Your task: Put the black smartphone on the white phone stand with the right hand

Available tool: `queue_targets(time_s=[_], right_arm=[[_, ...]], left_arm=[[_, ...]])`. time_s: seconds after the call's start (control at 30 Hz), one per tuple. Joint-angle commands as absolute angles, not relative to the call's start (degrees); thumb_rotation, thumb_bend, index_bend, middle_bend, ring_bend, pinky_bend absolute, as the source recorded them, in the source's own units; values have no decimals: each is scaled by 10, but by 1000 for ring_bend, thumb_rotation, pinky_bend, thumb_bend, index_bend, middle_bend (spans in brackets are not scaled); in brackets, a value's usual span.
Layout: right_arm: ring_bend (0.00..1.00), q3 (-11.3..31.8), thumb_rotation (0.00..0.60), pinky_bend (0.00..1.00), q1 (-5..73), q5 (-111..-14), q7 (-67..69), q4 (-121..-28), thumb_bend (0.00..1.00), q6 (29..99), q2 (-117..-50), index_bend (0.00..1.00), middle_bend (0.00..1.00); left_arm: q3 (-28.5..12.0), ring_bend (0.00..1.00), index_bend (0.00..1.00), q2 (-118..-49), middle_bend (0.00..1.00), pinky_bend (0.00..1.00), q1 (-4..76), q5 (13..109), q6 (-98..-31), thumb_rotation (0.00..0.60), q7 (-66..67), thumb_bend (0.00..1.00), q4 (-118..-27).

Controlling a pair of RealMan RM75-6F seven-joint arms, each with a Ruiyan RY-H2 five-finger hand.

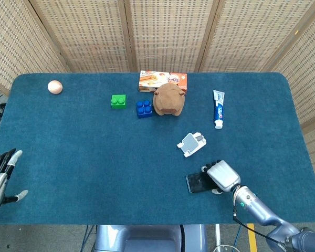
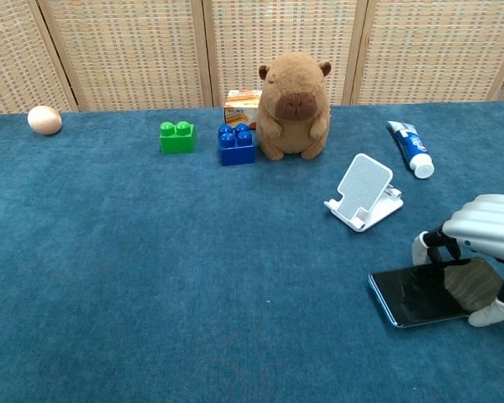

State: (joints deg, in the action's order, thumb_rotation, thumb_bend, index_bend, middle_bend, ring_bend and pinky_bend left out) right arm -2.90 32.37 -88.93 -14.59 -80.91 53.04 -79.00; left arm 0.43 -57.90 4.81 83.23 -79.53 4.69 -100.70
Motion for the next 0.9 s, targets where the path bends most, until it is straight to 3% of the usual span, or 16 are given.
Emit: queue_targets(time_s=[0.03, 0.2, 0.43, 0.57, 0.9], right_arm=[[460, -42, 600, 432, 320, -920, -123, -807, 505, 557, -776, 560, 532], [461, -47, 600, 432, 316, -969, -122, -829, 504, 611, -741, 560, 532], [462, 6, 600, 432, 325, -955, -294, -922, 517, 633, -687, 560, 532], [462, 53, 600, 432, 344, -908, -460, -981, 517, 610, -671, 560, 532], [464, 108, 600, 432, 390, -753, -711, -1050, 517, 571, -680, 560, 532]], left_arm=[[5, 0, 0, -579, 0, 0, 48, 833, -795, 600, 47, 0, -1007], [5, 0, 0, -578, 0, 0, 48, 833, -795, 600, 46, 0, -1008], [6, 0, 0, -576, 0, 0, 49, 835, -794, 600, 42, 0, -1008], [6, 0, 0, -573, 0, 0, 50, 834, -792, 600, 34, 0, -1007], [6, 0, 0, -564, 0, 0, 50, 839, -792, 600, 6, 0, -1003]])
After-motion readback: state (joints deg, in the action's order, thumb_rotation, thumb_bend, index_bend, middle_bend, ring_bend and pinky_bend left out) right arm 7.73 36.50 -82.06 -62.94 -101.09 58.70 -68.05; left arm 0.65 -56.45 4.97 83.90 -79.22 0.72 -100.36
